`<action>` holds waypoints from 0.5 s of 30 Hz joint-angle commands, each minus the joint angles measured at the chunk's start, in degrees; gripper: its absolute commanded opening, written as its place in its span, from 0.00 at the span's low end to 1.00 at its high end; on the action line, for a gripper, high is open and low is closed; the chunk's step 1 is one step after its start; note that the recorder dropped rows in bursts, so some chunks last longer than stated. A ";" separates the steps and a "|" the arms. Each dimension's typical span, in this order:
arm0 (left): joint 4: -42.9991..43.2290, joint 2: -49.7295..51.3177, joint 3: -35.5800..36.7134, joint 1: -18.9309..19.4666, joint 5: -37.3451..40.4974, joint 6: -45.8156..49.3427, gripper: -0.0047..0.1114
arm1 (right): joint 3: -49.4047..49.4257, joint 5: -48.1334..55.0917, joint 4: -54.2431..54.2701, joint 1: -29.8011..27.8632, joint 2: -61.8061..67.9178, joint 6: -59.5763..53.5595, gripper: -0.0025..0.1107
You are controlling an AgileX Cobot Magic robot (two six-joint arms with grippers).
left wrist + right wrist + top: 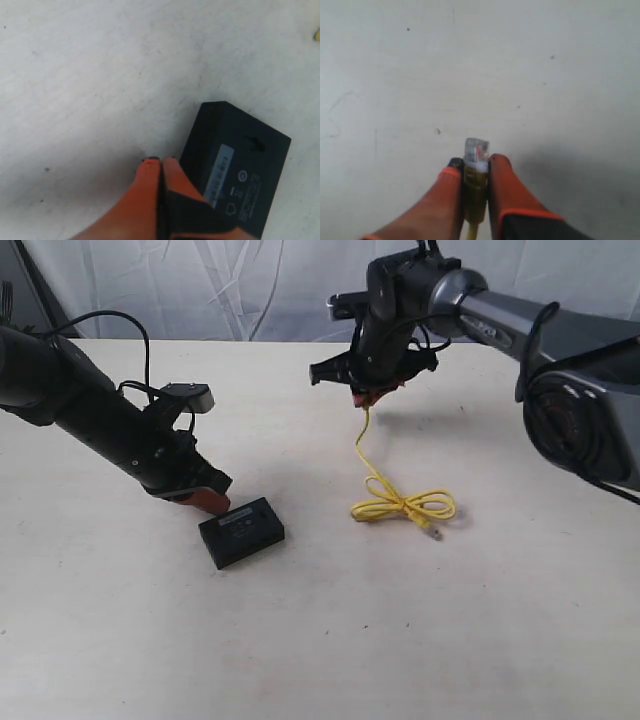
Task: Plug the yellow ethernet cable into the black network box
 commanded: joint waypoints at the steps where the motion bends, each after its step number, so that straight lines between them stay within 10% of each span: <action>1: -0.32 0.11 -0.27 -0.44 -0.14 -0.28 0.04 | 3.73 2.04 -1.57 -0.69 -7.92 -8.23 0.01; 15: -1.47 0.11 -0.27 -0.44 -0.41 -0.28 0.04 | 40.90 -7.74 0.92 -0.57 -37.17 -24.26 0.01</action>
